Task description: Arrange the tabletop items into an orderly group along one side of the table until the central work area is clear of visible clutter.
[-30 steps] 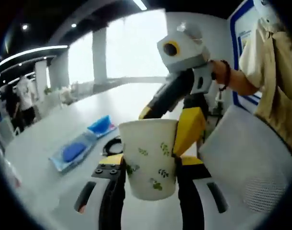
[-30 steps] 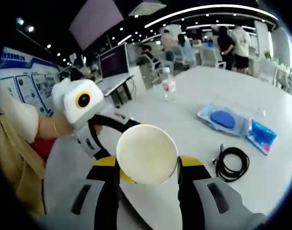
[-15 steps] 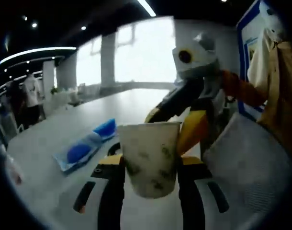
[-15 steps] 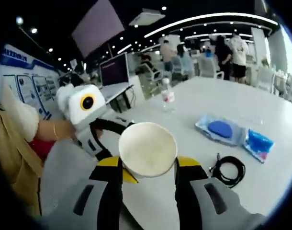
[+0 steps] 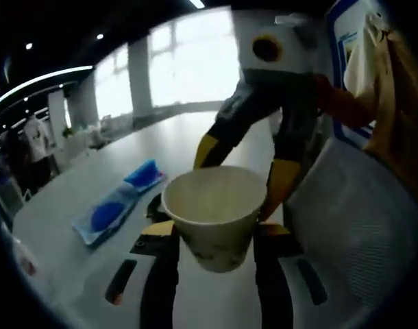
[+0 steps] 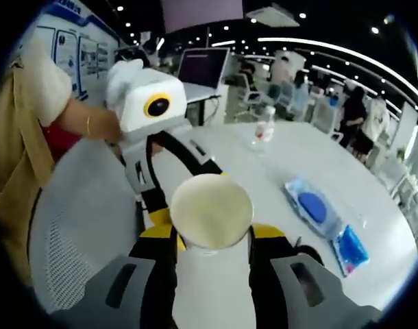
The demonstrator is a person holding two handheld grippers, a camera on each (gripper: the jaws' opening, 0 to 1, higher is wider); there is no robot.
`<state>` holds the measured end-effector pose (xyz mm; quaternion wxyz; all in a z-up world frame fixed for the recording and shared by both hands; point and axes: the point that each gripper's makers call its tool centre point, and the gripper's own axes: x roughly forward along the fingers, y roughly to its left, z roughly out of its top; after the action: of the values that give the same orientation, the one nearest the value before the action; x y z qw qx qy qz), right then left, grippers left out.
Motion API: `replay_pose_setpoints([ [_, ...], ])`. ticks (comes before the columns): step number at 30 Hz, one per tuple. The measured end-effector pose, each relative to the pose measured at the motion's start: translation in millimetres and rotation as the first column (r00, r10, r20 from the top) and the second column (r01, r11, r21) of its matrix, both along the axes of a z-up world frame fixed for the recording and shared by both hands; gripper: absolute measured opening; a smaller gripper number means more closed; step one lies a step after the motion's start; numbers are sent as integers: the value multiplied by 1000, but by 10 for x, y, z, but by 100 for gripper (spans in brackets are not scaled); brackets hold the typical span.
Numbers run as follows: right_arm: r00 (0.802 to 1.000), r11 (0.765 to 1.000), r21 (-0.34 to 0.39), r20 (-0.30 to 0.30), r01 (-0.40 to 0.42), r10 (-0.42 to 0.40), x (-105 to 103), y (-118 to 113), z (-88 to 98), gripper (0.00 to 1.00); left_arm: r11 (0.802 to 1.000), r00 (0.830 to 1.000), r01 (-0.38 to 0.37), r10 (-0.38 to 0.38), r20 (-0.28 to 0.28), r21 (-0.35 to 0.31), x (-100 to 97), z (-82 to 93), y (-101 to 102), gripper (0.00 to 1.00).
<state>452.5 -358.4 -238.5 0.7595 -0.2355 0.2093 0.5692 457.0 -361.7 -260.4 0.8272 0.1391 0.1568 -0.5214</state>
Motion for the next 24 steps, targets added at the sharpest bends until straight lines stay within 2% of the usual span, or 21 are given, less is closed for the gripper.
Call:
replay_pose_setpoints([
  [4,1000,1000,18,-19,13,-13,31,-3,17,40,1000,1000,-9,9,-7,-19,17,20,8,39],
  [7,994,995,68,-94,66,-60,37,20,39,38,998,1000,-31,30,-4,-52,61,80,38,39],
  [11,984,985,117,-143,127,-110,105,27,68,38,995,998,-58,57,-12,-78,117,129,94,39],
  [17,961,953,192,-194,233,-196,248,4,135,51,989,995,-96,96,-12,-112,178,208,151,39],
  [20,945,926,243,-226,289,-235,331,-8,201,61,988,993,-115,116,0,-101,216,205,191,39],
  [24,934,909,261,-244,324,-263,403,-57,219,74,987,991,-131,132,1,-96,266,198,232,39],
])
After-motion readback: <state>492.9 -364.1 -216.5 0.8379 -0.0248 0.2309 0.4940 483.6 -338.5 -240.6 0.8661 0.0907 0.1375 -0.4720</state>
